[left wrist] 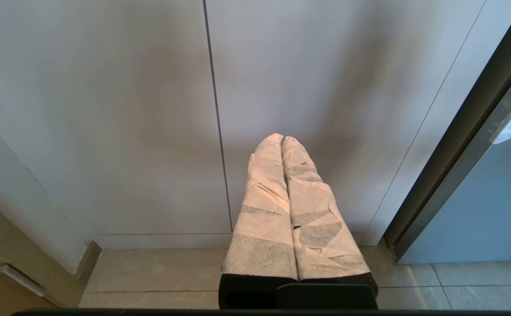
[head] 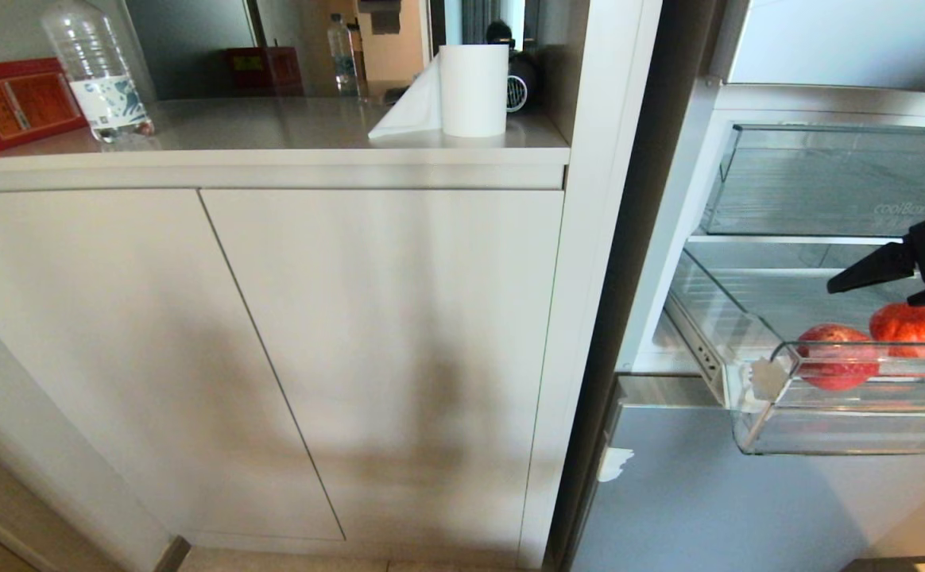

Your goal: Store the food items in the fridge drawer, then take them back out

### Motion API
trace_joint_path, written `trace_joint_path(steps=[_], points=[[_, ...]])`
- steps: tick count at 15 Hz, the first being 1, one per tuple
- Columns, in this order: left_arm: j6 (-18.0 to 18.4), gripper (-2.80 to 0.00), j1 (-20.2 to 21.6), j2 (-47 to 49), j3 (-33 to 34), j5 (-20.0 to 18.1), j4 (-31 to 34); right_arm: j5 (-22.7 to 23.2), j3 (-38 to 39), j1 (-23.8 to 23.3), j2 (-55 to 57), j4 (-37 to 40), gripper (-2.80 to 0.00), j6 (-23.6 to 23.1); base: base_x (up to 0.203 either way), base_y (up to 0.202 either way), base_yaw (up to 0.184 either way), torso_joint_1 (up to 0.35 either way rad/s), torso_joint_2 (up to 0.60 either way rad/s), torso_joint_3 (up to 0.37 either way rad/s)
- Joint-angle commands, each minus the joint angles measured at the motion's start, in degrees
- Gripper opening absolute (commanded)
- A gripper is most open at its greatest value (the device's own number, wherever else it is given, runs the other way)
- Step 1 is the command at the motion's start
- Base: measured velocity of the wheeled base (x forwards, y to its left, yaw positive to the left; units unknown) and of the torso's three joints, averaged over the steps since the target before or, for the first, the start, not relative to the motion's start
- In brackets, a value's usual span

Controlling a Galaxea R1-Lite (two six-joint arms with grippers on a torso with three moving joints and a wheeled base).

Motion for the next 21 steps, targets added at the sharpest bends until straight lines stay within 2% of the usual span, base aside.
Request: trace_joint_path(steps=[1,9,21], points=[[-0.01,-2.8,0.0,0.02,0.0,0.01,0.0,0.0,-0.22,-0.33,2.55,-0.41,0.0,-0.06,0.0,0.0,0.0,0.0,0.0,0.0],[-0.01,-2.8,0.0,0.02,0.0,0.01,0.0,-6.66,0.13,-0.66,10.11,-4.16,0.0,-1.37,0.0,0.0,0.0,0.0,0.0,0.0],[-0.01,-2.8,0.0,0.02,0.0,0.01,0.0,-7.48,3.6,-0.77,13.76,-4.25,0.0,-2.21,0.0,0.0,0.0,0.0,0.0,0.0]])
